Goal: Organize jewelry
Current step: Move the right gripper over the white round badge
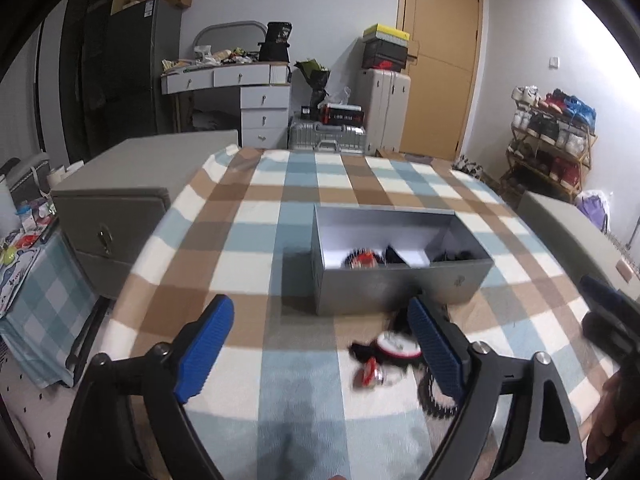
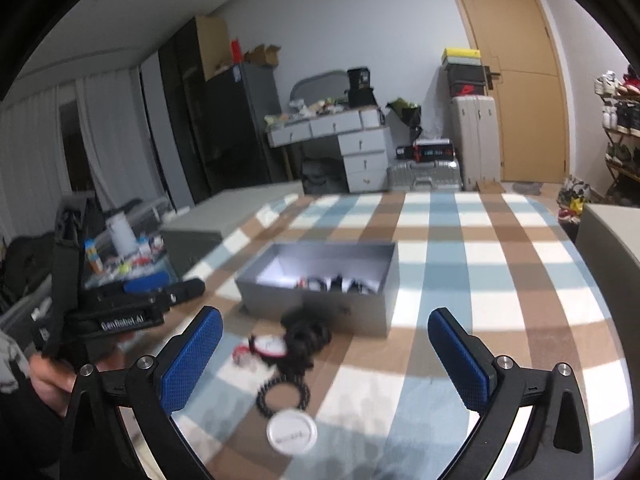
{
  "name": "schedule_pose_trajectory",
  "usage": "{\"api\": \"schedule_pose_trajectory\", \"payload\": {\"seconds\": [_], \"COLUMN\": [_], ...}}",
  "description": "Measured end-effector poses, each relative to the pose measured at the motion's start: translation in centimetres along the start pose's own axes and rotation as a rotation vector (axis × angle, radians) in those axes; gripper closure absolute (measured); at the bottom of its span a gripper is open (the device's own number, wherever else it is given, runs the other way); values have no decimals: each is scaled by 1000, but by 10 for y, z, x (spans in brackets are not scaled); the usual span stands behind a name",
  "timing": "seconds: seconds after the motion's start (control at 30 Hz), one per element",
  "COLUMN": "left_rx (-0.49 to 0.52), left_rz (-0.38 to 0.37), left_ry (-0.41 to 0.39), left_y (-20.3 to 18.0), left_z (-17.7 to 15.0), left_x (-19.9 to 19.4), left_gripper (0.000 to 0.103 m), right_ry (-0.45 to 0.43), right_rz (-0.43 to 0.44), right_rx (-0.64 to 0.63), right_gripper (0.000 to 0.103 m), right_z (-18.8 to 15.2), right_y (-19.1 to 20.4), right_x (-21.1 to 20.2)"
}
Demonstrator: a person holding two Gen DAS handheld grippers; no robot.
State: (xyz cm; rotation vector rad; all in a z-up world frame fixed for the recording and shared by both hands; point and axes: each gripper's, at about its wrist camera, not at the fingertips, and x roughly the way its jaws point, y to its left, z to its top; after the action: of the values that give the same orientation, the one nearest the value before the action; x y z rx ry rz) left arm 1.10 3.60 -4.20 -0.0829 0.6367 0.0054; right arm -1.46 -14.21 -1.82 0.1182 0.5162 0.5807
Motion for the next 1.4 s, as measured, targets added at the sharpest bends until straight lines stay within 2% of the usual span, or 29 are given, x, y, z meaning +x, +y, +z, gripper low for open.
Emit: {"api": "schedule_pose_trajectory", "payload": {"seconds": [0.17,0.33,0.47,0.53,0.7,0.87,1.07,1.1,1.23,1.4], "left_rx": [-2,16,15,1,-15,-13,-6,-6,3,21], "left_rz": [-22,-38,-35,-30,-21,-18,-14,-14,-15,-23], "left_ry": [27,47,68,79,90,105,124,125,118,125], "left_y": [-1,-3,-1,4,13,16,15,16,15,12], "left_z": [-16,-29,-35,-36,-39,-42,-44,-44,-43,-39], "left_x": [-1,-2,-2,-1,-1,0,1,1,1,1], "left_gripper": [6,5,5,5,5,5,5,5,5,5], "right_ry": [119,163,188,198,210,206,230,233,212,184], "right_rz": [28,50,45,45,14,-40,-41,-45,-60,-52], "right_rx": [-1,-26,-77,-87,-141,-183,-214,-220,-239,-203], "right_gripper": [0,2,18,22,32,34,53,61,61,61], "right_z": [-28,-52,-63,-68,-75,-76,-76,-76,-78,-73], "right_y": [7,17,27,30,38,45,50,51,53,47], "right_x": [15,24,31,35,42,46,52,52,49,43]}}
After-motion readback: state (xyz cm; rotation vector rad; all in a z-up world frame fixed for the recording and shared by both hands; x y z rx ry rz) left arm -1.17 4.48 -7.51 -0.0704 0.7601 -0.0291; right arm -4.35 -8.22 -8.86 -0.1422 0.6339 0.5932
